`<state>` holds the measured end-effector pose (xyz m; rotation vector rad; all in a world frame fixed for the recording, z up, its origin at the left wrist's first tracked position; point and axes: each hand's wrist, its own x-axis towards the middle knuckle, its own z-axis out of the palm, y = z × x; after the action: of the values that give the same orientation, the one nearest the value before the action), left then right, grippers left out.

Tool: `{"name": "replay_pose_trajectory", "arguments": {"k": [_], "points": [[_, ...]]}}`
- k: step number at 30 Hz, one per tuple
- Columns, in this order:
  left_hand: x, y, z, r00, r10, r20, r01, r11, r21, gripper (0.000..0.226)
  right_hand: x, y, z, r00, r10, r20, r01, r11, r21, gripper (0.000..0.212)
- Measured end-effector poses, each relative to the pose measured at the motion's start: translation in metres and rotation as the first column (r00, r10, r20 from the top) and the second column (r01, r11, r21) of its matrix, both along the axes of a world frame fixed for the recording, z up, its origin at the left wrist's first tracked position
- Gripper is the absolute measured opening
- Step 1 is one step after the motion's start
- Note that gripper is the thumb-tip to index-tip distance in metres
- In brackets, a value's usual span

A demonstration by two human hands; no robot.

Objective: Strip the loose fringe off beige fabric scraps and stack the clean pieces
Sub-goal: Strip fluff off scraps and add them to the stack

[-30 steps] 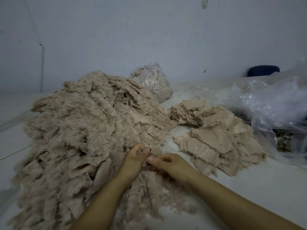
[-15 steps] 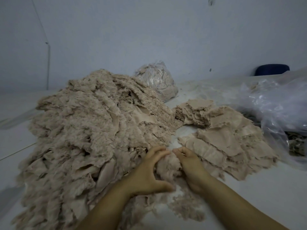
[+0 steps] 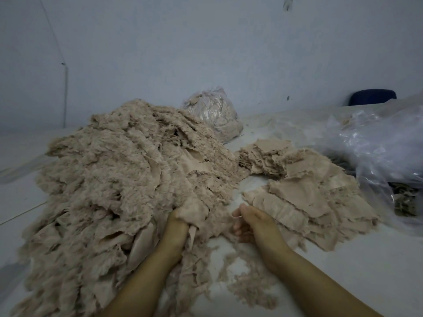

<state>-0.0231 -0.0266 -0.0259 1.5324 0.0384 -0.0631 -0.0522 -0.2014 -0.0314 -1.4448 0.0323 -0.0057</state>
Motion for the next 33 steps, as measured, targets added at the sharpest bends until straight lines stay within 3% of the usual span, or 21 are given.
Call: {"name": "replay_pose_trajectory", "arguments": {"k": [3, 5, 6, 8, 10, 12, 14, 16, 19, 21, 25, 27, 29, 31, 33], "points": [[-0.007, -0.009, 0.000, 0.956, -0.164, 0.242, 0.108, 0.968, 0.228, 0.011, -0.005, 0.010, 0.001, 0.993, 0.120, 0.020, -0.118, 0.987, -0.108, 0.036], [-0.008, -0.016, -0.002, 0.931, -0.224, 0.289, 0.105, 0.921, 0.375, 0.017, -0.005, 0.017, -0.001, 0.990, 0.113, 0.079, -0.093, 0.971, -0.220, 0.025], [-0.006, -0.017, -0.002, 0.933, -0.195, 0.301, 0.074, 0.926, 0.370, 0.017, -0.004, 0.017, -0.002, 0.990, 0.063, 0.122, -0.029, 0.963, -0.268, 0.013], [-0.001, -0.015, 0.000, 0.957, -0.053, 0.284, -0.010, 0.977, 0.214, 0.022, -0.002, 0.015, -0.001, 0.993, -0.006, 0.117, 0.036, 0.968, -0.250, 0.009], [0.000, -0.011, 0.005, 0.973, 0.038, 0.228, -0.052, 0.997, 0.056, 0.027, -0.002, 0.011, 0.000, 1.000, 0.002, 0.031, 0.001, 0.996, -0.094, 0.015], [-0.002, -0.009, 0.008, 0.976, -0.044, 0.215, 0.039, 0.999, 0.031, 0.027, -0.002, 0.012, 0.003, 1.000, 0.020, -0.022, -0.019, 0.999, 0.042, 0.016], [-0.009, -0.010, 0.005, 0.950, -0.243, 0.196, 0.224, 0.968, 0.116, 0.040, -0.003, 0.014, 0.004, 1.000, 0.005, -0.001, -0.005, 1.000, 0.022, 0.017], [-0.012, -0.015, 0.000, 0.923, -0.337, 0.185, 0.307, 0.936, 0.175, 0.046, -0.004, 0.015, 0.003, 0.998, 0.004, 0.059, 0.000, 0.998, -0.064, 0.020], [-0.012, -0.023, 0.002, 0.950, -0.169, 0.262, 0.144, 0.983, 0.109, 0.017, -0.003, 0.018, 0.001, 0.990, 0.018, 0.139, 0.017, 0.968, -0.251, 0.027], [-0.007, -0.022, 0.000, 0.966, -0.066, 0.252, 0.056, 0.997, 0.045, 0.031, -0.001, 0.017, -0.001, 0.988, 0.014, 0.154, 0.034, 0.952, -0.304, 0.030], [-0.008, -0.024, -0.001, 0.947, -0.197, 0.255, 0.180, 0.980, 0.089, 0.027, -0.004, 0.018, -0.002, 0.988, 0.069, 0.140, -0.036, 0.974, -0.225, 0.024], [-0.008, -0.026, -0.002, 0.947, -0.168, 0.273, 0.153, 0.985, 0.077, 0.025, -0.003, 0.020, 0.001, 0.980, 0.069, 0.188, -0.015, 0.962, -0.271, 0.024], [-0.002, -0.023, 0.003, 0.981, 0.043, 0.189, -0.023, 0.994, -0.109, 0.026, 0.001, 0.020, 0.003, 0.968, -0.036, 0.247, 0.111, 0.949, -0.295, 0.029], [0.004, -0.012, 0.007, 0.970, 0.228, 0.080, -0.193, 0.931, -0.311, 0.028, 0.006, 0.016, 0.005, 0.946, -0.203, 0.254, 0.260, 0.942, -0.214, 0.031], [0.004, -0.007, 0.009, 0.972, 0.199, 0.128, -0.152, 0.939, -0.307, 0.024, 0.007, 0.013, 0.001, 0.929, -0.269, 0.255, 0.319, 0.930, -0.181, 0.030]]}}
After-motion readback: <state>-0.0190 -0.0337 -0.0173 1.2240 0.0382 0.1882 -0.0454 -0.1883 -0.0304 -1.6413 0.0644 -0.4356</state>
